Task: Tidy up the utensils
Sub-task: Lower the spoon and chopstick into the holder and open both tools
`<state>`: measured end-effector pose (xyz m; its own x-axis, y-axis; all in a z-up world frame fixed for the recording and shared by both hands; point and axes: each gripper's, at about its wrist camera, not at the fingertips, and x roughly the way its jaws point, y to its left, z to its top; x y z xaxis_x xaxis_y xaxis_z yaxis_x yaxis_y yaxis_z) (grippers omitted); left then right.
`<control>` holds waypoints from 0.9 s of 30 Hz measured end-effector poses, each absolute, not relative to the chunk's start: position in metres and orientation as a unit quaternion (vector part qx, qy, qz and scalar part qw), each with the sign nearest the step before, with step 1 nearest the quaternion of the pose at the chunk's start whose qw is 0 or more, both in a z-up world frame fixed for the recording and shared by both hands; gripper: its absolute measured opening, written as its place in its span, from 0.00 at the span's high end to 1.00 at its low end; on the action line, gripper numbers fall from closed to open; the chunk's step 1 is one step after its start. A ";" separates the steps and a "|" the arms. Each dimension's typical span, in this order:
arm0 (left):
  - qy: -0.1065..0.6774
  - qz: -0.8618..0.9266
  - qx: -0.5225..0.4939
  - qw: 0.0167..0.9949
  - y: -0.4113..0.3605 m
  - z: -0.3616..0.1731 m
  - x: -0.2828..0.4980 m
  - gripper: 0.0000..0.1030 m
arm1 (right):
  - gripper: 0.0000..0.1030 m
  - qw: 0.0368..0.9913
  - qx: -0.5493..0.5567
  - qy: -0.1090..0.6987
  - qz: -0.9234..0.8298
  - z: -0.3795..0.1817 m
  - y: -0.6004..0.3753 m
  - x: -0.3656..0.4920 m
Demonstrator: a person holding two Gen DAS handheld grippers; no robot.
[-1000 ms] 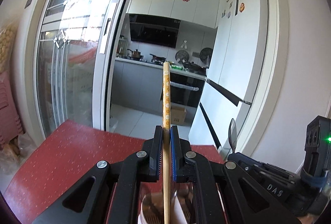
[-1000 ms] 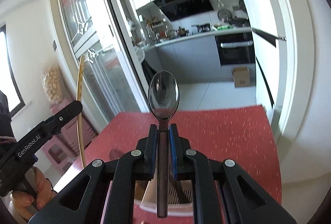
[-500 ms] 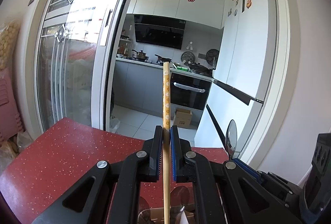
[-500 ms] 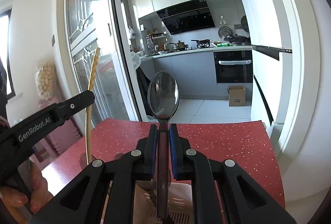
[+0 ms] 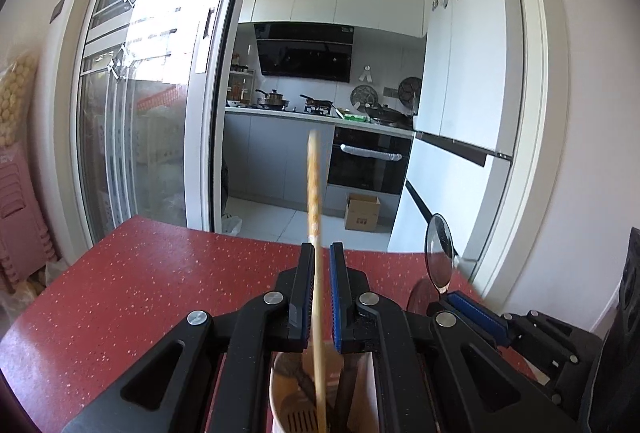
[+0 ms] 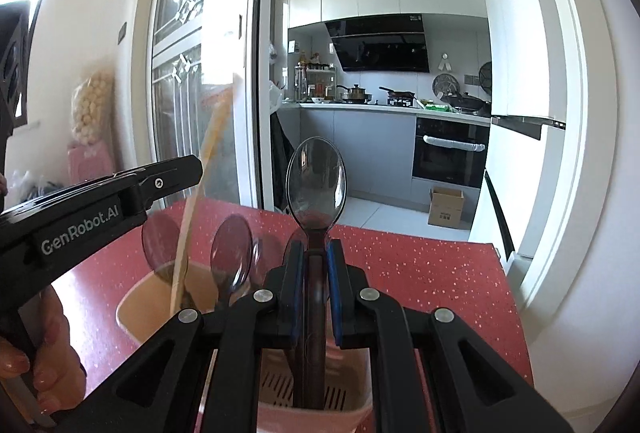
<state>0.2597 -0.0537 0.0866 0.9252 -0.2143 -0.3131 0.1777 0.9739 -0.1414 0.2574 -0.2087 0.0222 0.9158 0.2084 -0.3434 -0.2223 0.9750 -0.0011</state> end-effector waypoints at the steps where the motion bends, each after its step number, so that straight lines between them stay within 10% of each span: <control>1: 0.168 -0.099 -0.054 0.979 -0.053 0.085 0.259 0.64 | 0.88 0.978 -0.021 0.175 0.110 0.020 -0.209 0.256; 27: 0.233 -0.069 -0.045 0.969 -0.021 0.079 0.215 0.64 | 0.80 0.959 -0.026 0.245 0.137 0.018 -0.197 0.254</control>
<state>0.2154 -0.0214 0.0793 0.8816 -0.1553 -0.4458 0.1132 0.9863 -0.1196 0.2542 -0.1969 0.0181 0.8420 0.2504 -0.4779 -0.2762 0.9609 0.0168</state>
